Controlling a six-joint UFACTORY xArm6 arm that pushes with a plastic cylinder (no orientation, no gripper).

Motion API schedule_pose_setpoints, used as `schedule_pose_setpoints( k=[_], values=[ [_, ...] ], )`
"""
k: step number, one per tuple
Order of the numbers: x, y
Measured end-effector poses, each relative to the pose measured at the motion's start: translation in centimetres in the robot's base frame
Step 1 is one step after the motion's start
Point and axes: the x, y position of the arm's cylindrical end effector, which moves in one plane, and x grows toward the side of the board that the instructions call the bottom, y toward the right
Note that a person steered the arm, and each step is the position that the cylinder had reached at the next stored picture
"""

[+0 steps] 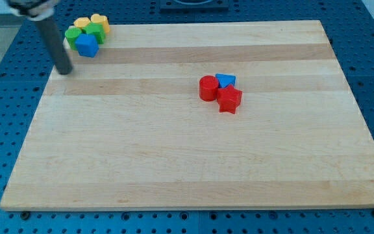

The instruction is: Move the green circle and the blue cube down and right a bit

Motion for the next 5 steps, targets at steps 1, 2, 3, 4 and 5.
schedule_pose_setpoints(
  k=[1, 2, 3, 4, 5],
  values=[
    [-0.3, -0.8],
    [-3.4, -0.7],
    [-6.0, -0.7],
    [-6.1, -0.7],
    [-6.7, -0.8]
  ],
)
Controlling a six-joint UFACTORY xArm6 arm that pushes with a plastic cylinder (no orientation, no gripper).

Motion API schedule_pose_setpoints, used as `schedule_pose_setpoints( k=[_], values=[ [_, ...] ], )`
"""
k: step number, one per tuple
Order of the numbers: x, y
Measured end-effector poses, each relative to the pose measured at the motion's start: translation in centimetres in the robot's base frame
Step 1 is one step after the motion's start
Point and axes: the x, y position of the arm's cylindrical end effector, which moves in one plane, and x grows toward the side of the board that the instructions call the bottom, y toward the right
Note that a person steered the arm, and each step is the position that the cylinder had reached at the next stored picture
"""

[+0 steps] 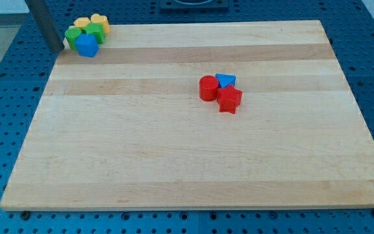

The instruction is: Move the green circle and the blue cube down and right a bit

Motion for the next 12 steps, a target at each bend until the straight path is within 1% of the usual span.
schedule_pose_setpoints(
  k=[1, 2, 3, 5, 7, 8, 10, 11, 12],
  values=[
    [-1.3, 0.0],
    [-5.4, 0.1],
    [-8.0, 0.1],
    [-8.0, 0.3],
    [-7.5, 0.0],
    [-6.0, 0.0],
    [0.2, 0.0],
    [1.7, 0.0],
    [0.6, 0.0]
  ],
)
